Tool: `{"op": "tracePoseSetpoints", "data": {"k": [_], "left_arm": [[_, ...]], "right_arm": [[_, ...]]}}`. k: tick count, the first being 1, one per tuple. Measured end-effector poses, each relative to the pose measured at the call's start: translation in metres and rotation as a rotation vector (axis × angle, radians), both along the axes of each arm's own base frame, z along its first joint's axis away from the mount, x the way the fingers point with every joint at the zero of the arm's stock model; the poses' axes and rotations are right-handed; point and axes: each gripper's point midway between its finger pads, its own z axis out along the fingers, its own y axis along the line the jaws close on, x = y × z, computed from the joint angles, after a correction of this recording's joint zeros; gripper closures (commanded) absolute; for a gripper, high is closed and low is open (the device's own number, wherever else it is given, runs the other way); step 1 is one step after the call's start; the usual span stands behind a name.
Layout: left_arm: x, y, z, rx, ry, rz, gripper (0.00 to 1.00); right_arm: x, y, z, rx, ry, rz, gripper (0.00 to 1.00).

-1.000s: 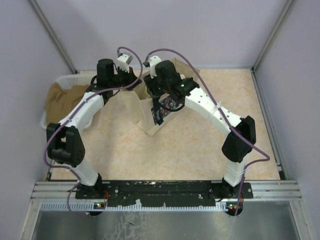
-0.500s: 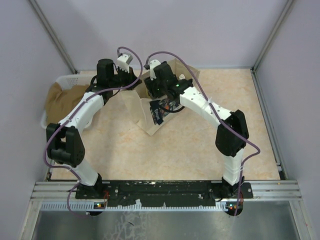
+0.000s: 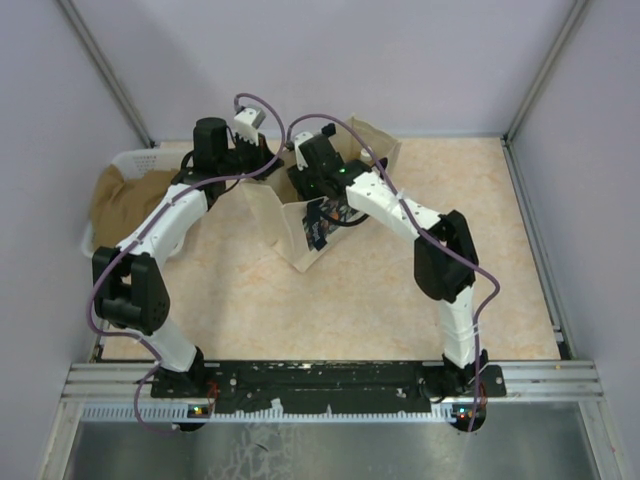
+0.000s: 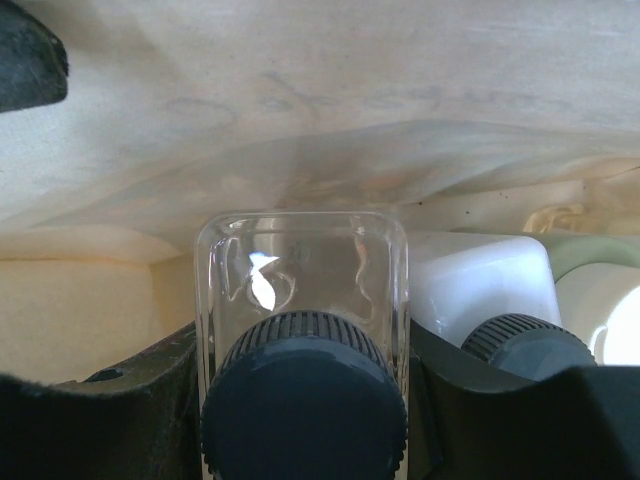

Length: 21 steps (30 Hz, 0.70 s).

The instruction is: Place the personal care products into the canvas bag

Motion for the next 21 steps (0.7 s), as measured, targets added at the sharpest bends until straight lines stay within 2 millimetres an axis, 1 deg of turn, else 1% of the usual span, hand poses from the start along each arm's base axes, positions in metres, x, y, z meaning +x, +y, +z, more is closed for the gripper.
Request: {"op": "tracePoseSetpoints", "data": {"k": [1,3,5,6,9,10,13,18,19,20,21], "left_arm": [[0.000,0.000,0.000,0.000,0.000,0.000,1.00],[0.000,0.000,0.000,0.000,0.000,0.000,1.00],[0.000,0.000,0.000,0.000,0.000,0.000,1.00],[0.000,0.000,0.000,0.000,0.000,0.000,1.00],[0.000,0.000,0.000,0.000,0.000,0.000,1.00],[0.000,0.000,0.000,0.000,0.000,0.000,1.00],[0.000,0.000,0.000,-0.002,0.003,0.001,1.00],[-0.001,0.000,-0.001,-0.001,0.006,0.001,1.00],[-0.001,0.000,-0.001,-0.001,0.008,0.001,0.98],[-0.001,0.000,-0.001,-0.001,0.009,0.001,0.88],[-0.001,0.000,-0.001,-0.001,0.009,0.001,0.75]], "right_arm": [[0.000,0.000,-0.001,-0.004,0.004,-0.001,0.78],[0.000,-0.001,-0.001,-0.009,0.006,-0.004,0.51],[0.000,-0.002,0.000,-0.015,0.007,-0.007,0.35],[0.000,-0.002,0.001,-0.015,0.007,-0.008,0.25],[0.007,0.002,0.014,0.005,-0.034,-0.009,0.04],[0.010,0.005,0.021,0.020,-0.058,-0.007,0.01],[0.019,0.004,0.036,0.042,-0.110,-0.024,0.01],[0.030,-0.013,0.052,0.037,-0.153,-0.080,0.01],[0.030,-0.016,0.055,0.035,-0.162,-0.092,0.01],[0.031,-0.020,0.059,0.031,-0.170,-0.106,0.01],[0.031,-0.023,0.064,0.030,-0.178,-0.115,0.01]]}}
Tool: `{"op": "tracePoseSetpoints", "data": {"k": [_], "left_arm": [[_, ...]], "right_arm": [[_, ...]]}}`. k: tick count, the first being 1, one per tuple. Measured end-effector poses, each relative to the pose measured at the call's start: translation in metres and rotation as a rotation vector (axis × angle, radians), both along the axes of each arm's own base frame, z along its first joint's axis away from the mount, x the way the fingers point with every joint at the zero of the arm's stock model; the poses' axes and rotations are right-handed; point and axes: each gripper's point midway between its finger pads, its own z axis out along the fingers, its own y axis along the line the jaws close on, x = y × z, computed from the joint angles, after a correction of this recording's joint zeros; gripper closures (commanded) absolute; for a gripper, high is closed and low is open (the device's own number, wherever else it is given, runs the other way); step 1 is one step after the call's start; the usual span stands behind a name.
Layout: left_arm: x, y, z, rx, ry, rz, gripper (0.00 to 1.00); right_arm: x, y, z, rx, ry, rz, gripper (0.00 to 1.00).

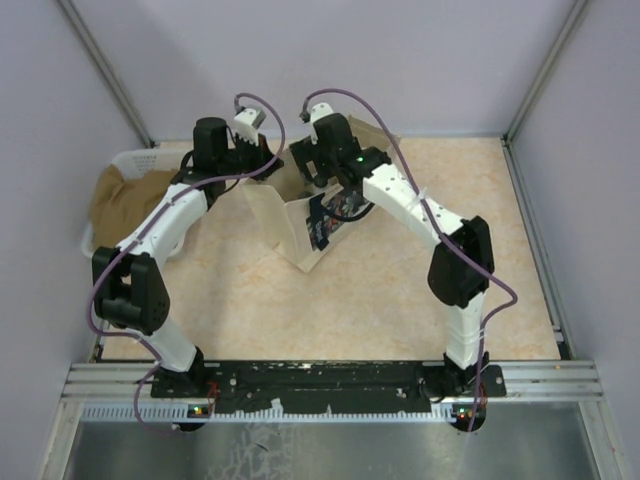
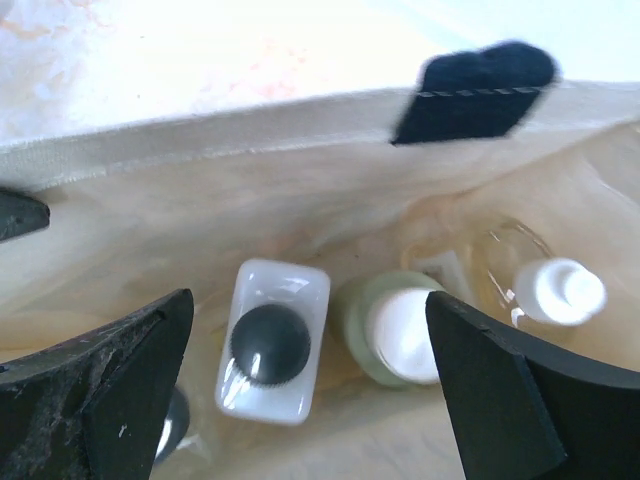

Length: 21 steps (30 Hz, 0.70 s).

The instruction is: Place the personal care products into the canvas bag

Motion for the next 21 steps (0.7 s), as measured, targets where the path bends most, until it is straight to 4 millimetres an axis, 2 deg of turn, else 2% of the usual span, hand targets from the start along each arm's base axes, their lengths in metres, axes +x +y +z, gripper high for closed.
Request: {"op": "tracePoseSetpoints", "data": {"k": [3,5,7,11,15,19,21], "left_arm": [[0.000,0.000,0.003,-0.001,0.000,-0.001,0.34],[0.001,0.000,0.012,-0.014,-0.013,0.004,0.14],[0.000,0.000,0.024,-0.022,-0.037,0.006,0.02],[-0.002,0.002,0.059,-0.049,-0.109,0.015,0.01],[0.000,0.008,0.094,-0.074,-0.185,0.063,0.01],[0.006,0.034,0.113,-0.062,-0.227,0.226,0.01],[0.009,0.053,0.118,-0.050,-0.228,0.316,0.01]], "right_arm": [[-0.008,-0.014,0.018,0.002,-0.028,-0.027,0.01],[-0.019,-0.025,0.036,0.013,-0.053,-0.038,0.01],[-0.030,-0.035,0.057,0.033,-0.086,-0.043,0.01],[-0.046,-0.056,0.104,0.079,-0.180,-0.059,0.01],[-0.047,-0.076,0.135,0.104,-0.258,-0.093,0.01],[-0.026,-0.116,0.136,0.103,-0.268,-0.173,0.01],[-0.010,-0.153,0.126,0.096,-0.248,-0.247,0.01]]}}
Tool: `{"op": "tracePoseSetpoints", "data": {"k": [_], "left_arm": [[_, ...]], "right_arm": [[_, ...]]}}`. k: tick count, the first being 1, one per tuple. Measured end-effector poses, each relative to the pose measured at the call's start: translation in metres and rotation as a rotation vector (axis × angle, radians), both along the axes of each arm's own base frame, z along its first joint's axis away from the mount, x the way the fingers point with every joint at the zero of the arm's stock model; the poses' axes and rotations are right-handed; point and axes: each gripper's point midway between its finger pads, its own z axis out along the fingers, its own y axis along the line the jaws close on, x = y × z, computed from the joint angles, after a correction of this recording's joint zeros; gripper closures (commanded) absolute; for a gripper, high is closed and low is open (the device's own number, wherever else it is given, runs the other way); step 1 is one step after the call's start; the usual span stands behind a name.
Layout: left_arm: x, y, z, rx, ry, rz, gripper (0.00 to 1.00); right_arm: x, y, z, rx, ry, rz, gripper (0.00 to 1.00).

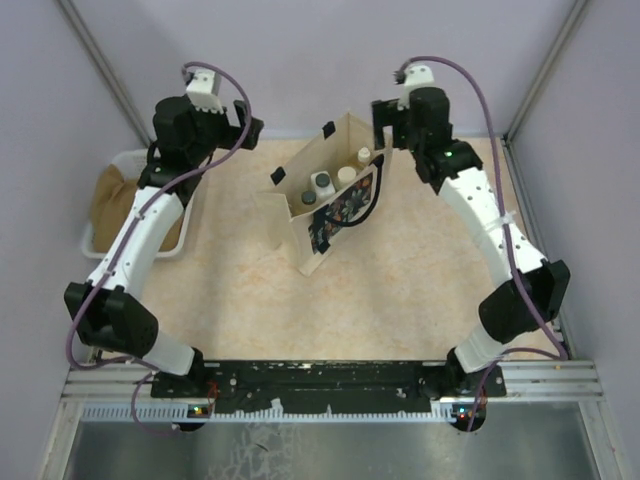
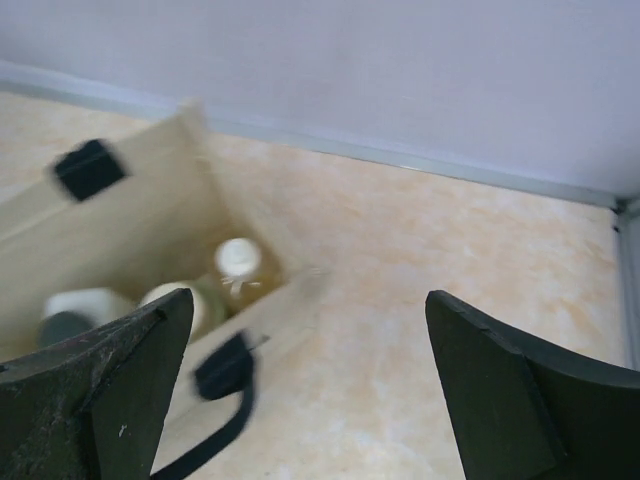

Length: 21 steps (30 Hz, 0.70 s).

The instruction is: Place the personal care products into the canvas bag

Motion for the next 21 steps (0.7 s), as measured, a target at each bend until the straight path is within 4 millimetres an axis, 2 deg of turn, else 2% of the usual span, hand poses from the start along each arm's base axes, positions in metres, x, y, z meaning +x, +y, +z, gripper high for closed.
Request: {"op": "tracePoseSetpoints", "data": {"k": [2,4,7,10,12,15,17,21], "left_arm": [[0.004,0.025,0.001,-0.007,0.015,0.083,0.01],[0.009,0.050,-0.003,-0.017,0.037,0.150,0.01],[0.014,0.092,-0.014,-0.034,0.078,0.244,0.01],[0.016,0.125,-0.026,-0.057,0.122,0.316,0.01],[0.019,0.136,-0.035,-0.075,0.150,0.344,0.01],[0.025,0.136,-0.055,-0.117,0.213,0.357,0.01],[0.028,0.134,-0.073,-0.156,0.268,0.367,0.01],[0.028,0.133,-0.096,-0.192,0.342,0.409,0.01]], "right_arm": [[0.012,-0.032,-0.010,0.010,0.024,-0.064,0.01],[0.022,-0.074,-0.017,0.020,0.041,-0.153,0.01],[0.028,-0.127,-0.036,0.040,0.079,-0.265,0.01],[0.024,-0.166,-0.063,0.063,0.139,-0.350,0.01],[0.018,-0.186,-0.084,0.075,0.184,-0.398,0.01],[0.008,-0.200,-0.112,0.079,0.245,-0.442,0.01],[0.000,-0.199,-0.127,0.079,0.281,-0.447,0.01],[-0.010,-0.199,-0.142,0.075,0.320,-0.453,0.01]]}}
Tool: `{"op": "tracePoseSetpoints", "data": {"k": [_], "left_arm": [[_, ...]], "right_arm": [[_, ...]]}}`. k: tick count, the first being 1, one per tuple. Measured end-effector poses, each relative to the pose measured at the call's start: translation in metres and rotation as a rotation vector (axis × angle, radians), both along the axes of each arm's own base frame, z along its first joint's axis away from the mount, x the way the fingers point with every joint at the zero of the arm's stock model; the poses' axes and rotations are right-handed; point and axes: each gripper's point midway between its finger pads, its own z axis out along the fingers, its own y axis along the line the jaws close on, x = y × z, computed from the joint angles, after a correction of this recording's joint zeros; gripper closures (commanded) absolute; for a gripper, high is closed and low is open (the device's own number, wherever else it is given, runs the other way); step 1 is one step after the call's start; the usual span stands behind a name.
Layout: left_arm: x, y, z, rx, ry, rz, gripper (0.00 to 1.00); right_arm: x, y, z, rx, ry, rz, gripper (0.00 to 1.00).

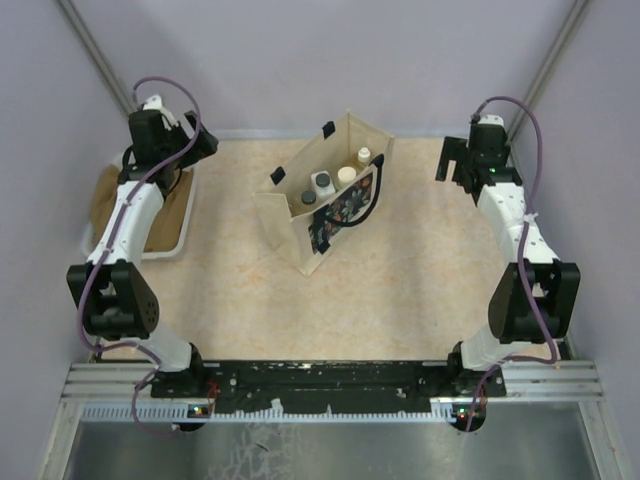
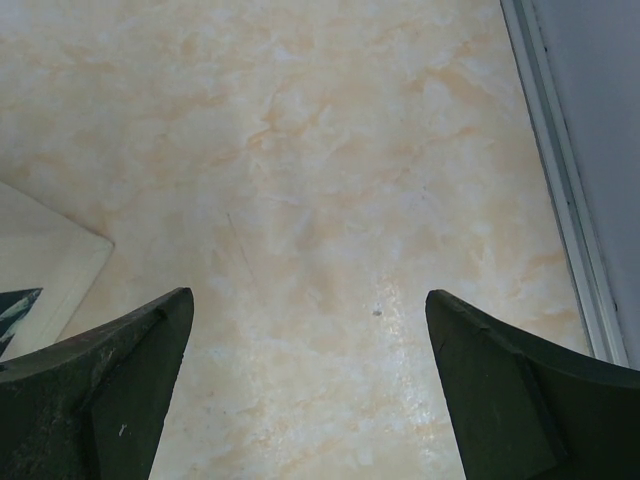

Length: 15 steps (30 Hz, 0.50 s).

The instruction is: Place the personal care products into the canvas bag

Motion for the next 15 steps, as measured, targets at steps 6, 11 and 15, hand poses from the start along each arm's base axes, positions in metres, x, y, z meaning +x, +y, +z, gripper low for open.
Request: {"op": "tracePoseSetpoints", "data": {"k": [6,11,15], "left_arm": [[0.000,0.004,-0.002,-0.004,0.009,0.065,0.01],[0.000,0.004,-0.002,0.001,0.009,0.072,0.01],[0.002,0.004,0.001,0.005,-0.005,0.070,0.01]], "right_arm": [[-0.004,-0.003,0.010,0.001,-0.025,-0.009,0.01],[-0.005,-0.004,0.014,0.001,-0.035,-0.010,0.01],[-0.005,-0.004,0.014,0.001,-0.034,-0.010,0.01]]}}
